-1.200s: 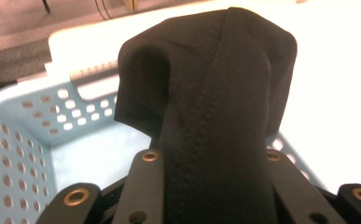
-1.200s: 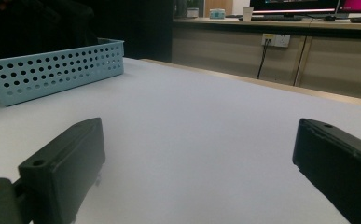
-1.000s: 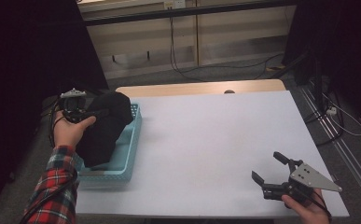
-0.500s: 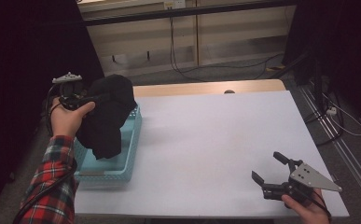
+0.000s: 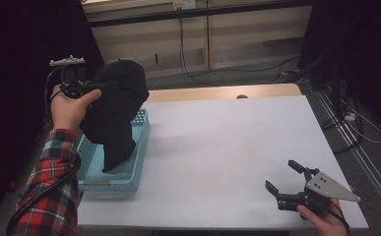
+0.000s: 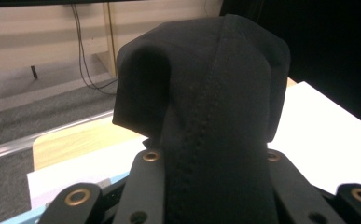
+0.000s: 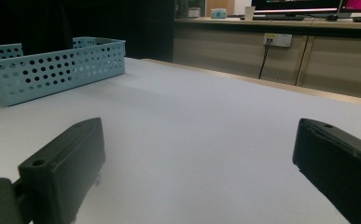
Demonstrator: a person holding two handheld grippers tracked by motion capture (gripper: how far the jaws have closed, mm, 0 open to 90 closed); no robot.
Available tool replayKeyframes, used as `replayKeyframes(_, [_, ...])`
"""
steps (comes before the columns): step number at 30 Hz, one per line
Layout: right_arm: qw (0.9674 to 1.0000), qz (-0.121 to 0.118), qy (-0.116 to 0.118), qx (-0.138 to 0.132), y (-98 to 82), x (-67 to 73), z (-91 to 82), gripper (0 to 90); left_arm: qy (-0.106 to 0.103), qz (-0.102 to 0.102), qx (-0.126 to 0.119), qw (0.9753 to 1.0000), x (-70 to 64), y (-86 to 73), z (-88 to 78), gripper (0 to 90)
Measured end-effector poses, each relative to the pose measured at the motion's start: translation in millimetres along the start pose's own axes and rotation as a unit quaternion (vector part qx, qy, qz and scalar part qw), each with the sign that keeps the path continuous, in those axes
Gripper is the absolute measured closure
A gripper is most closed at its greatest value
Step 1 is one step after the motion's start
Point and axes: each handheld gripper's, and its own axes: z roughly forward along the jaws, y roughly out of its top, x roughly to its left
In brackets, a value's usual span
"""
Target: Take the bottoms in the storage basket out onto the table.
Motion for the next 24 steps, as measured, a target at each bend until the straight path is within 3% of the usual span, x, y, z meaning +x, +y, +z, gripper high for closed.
replayKeyframes(6, [1.0000, 0.001, 0.000, 0.000, -0.3, -0.4, 0.1, 2.0, -0.005, -0.007, -0.001, 1.0000, -7.6, 10.4, 2.6, 74.7])
replayKeyframes(13, [1.0000, 0.003, 0.000, 0.000, -0.2, 0.1, 0.7, 2.0, -0.015, -0.002, -0.012, 0.9998, -24.2, 35.0, 1.9, 74.8])
replayKeyframes(18, [1.0000, 0.003, 0.001, 0.001, -0.4, 0.0, 0.6, 2.0, -0.035, -0.009, -0.041, 0.9985, -38.8, 54.0, 1.6, 74.9])
replayKeyframes(24, [1.0000, 0.004, 0.003, 0.001, -0.5, -0.1, 1.0, 2.0, -0.068, -0.012, -0.076, 0.9946, -66.7, 74.3, 5.7, 74.8])
